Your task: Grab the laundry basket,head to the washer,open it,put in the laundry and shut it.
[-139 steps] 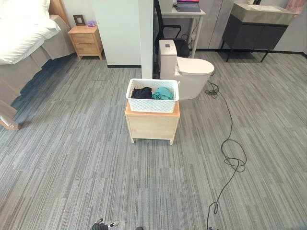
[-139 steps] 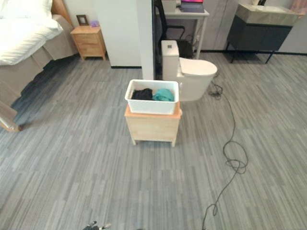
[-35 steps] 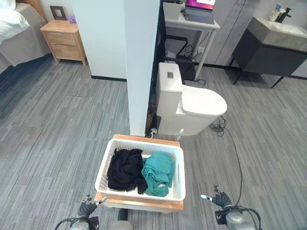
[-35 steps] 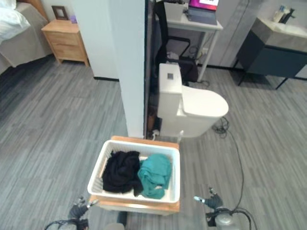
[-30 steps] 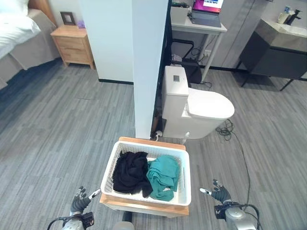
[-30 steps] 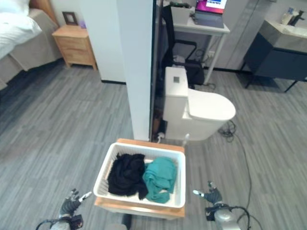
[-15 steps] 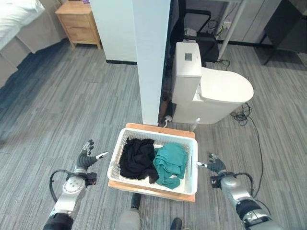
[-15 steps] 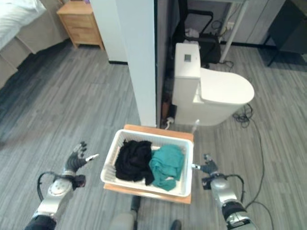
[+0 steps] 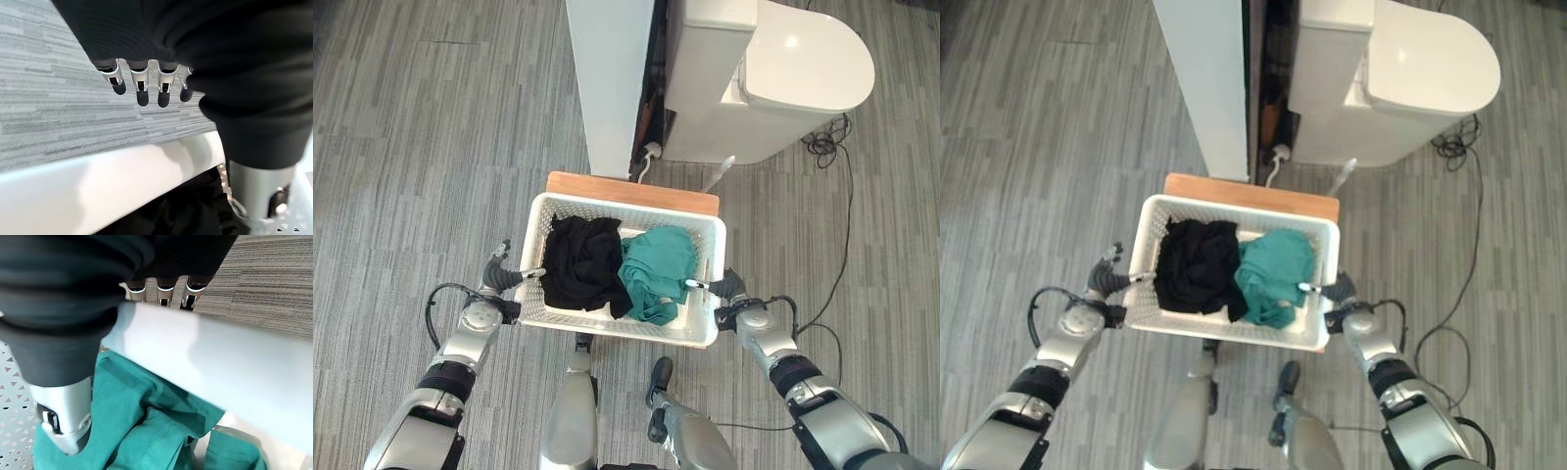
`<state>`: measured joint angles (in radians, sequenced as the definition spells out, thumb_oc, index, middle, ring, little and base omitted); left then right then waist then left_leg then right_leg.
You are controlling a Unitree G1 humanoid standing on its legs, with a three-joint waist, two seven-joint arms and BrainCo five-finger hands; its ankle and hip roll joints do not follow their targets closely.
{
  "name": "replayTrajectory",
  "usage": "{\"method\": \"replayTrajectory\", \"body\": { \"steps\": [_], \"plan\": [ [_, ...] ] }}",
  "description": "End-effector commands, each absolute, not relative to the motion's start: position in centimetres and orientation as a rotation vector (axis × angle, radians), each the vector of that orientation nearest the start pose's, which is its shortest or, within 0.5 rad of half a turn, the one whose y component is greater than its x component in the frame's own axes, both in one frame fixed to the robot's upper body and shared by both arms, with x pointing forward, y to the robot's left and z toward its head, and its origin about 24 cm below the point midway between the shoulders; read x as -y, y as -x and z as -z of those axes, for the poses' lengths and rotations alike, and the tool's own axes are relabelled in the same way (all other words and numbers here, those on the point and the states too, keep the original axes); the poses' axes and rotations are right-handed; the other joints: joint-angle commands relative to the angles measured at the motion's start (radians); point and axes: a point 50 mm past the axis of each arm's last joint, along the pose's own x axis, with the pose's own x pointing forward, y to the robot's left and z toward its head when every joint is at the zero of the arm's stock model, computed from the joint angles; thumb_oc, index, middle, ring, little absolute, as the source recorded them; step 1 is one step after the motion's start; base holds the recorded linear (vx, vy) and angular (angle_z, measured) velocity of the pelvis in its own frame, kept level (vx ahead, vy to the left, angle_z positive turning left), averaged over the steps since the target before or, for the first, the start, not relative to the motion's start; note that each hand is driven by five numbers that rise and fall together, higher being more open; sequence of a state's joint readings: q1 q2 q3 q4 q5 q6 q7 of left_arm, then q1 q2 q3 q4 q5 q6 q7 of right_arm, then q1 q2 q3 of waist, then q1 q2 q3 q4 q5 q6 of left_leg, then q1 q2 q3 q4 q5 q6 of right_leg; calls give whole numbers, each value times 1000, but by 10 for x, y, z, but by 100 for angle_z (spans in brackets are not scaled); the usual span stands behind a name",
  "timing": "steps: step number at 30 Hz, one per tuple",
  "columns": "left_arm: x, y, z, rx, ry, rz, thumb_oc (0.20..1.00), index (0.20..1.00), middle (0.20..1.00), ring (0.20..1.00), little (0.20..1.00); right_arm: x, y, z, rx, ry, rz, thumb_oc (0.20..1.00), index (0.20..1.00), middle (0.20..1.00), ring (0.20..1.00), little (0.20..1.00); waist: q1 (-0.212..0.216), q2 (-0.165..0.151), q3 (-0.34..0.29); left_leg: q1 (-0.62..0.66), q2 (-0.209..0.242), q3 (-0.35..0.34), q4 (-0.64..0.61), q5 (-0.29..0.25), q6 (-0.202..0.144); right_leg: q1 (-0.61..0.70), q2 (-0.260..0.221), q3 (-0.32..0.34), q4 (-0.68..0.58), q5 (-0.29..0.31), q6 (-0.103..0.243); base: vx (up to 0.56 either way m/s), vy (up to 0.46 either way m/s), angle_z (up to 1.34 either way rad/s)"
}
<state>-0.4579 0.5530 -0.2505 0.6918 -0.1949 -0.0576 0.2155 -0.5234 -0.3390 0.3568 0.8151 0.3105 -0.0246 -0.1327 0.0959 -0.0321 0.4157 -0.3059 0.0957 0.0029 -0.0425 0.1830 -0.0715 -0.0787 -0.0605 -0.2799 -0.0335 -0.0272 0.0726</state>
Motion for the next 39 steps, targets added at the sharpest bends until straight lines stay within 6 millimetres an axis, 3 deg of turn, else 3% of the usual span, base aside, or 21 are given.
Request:
{"method": "replayTrajectory", "body": {
  "steps": [1,7,13,14,15,17,18,19,20,22,23,24,25,26,27,33,39],
  "plan": [
    [-267,-341,-74,-83,-518,-229,1000,1000,1000,1000,1000,170,-340,-25,-228,248,-56,1000,1000,1000,1000,1000,4,-1,15,-7,6,-3,106,-103,-1,-174,-89,3,54,119,28,-79,10,-2],
    [-251,-353,-80,-96,-566,-145,1000,1000,1000,1000,1000,167,-349,-34,-227,267,-71,1000,1000,1000,1000,1000,-1,-3,38,-27,3,-5,118,-101,1,-192,-92,-1,65,123,27,-26,10,-4],
    [-235,-360,-62,-211,-536,-83,1000,1000,1000,1000,1000,154,-360,-43,-242,312,-109,1000,1000,1000,1000,1000,-8,-14,49,-28,4,-6,124,-102,3,-195,-86,2,67,125,26,0,0,0],
    [-231,-361,-57,-242,-541,-67,853,853,853,853,853,151,-363,-44,-251,321,-114,1000,1000,1000,1000,1000,-9,-16,51,-29,4,-6,126,-102,4,-194,-85,2,67,126,25,0,0,0],
    [-225,-365,-46,-319,-565,-44,435,435,435,435,435,144,-368,-46,-270,333,-121,1000,1000,1000,1000,1000,-14,-19,54,-31,4,-7,130,-102,5,-195,-84,2,67,126,24,12,31,-1],
    [-223,-367,-46,-336,-580,-39,385,385,385,385,385,140,-371,-47,-281,336,-126,1000,1000,1000,1000,1000,-17,-22,59,-33,4,-8,131,-102,4,-196,-82,2,68,126,24,0,0,0],
    [-222,-369,-46,-346,-587,-40,278,278,278,278,278,137,-372,-47,-290,335,-126,1000,1000,1000,1000,1000,-18,-25,62,-34,4,-9,131,-101,5,-196,-81,3,68,127,24,0,0,0],
    [-221,-369,-43,-370,-597,-37,200,200,200,200,200,135,-373,-46,-300,336,-128,598,598,598,598,598,-18,-27,64,-36,5,-11,133,-101,5,-197,-79,3,68,127,23,0,0,0],
    [-220,-369,-41,-385,-610,-35,200,200,200,200,200,134,-373,-44,-314,336,-127,507,507,507,507,507,-19,-29,66,-36,4,-11,134,-101,5,-198,-78,3,68,128,23,8,-3,-7],
    [-220,-371,-41,-403,-671,-31,200,200,200,200,200,128,-375,-44,-328,340,-128,545,545,545,545,545,-18,-35,69,-39,5,-12,137,-101,4,-198,-77,2,67,129,24,10,-5,-4],
    [-218,-372,-42,-404,-687,-26,200,200,200,200,200,126,-375,-43,-331,348,-136,787,787,787,787,787,-18,-38,70,-40,5,-14,137,-101,4,-198,-76,1,66,129,23,0,0,0],
    [-216,-372,-42,-406,-704,-14,200,200,200,200,200,124,-375,-42,-337,361,-141,950,950,950,950,950,-19,-41,71,-41,5,-15,138,-101,4,-196,-76,0,65,129,24,0,0,0],
    [-213,-373,-42,-401,-731,0,200,200,200,200,200,123,-374,-39,-352,352,-146,555,555,555,555,555,-18,-44,71,-40,4,-17,139,-102,5,-193,-76,-1,64,129,24,0,0,0],
    [-213,-373,-42,-401,-731,0,200,200,200,200,200,123,-374,-39,-352,352,-146,555,555,555,555,555,-18,-44,71,-40,4,-17,139,-102,5,-193,-76,-1,64,129,24,0,0,0],
    [-214,-372,-41,-404,-745,1,200,200,200,200,200,122,-373,-39,-350,352,-147,200,200,200,200,200,-17,-45,71,-38,4,-18,139,-104,5,-190,-77,-3,63,129,24,0,0,0],
    [-196,-369,-38,-346,-755,69,200,200,200,200,200,128,-368,-33,-349,340,-139,200,200,200,200,200,-11,-44,70,-29,-3,-20,147,-121,12,-175,-83,-1,69,121,26,12,21,4],
    [-190,-361,-47,-232,-731,133,200,200,200,200,200,155,-359,-33,-319,309,-95,200,200,200,200,200,-9,-35,56,-17,-18,-16,175,-156,22,-157,-98,7,77,118,33,9,42,9]
  ]
}}
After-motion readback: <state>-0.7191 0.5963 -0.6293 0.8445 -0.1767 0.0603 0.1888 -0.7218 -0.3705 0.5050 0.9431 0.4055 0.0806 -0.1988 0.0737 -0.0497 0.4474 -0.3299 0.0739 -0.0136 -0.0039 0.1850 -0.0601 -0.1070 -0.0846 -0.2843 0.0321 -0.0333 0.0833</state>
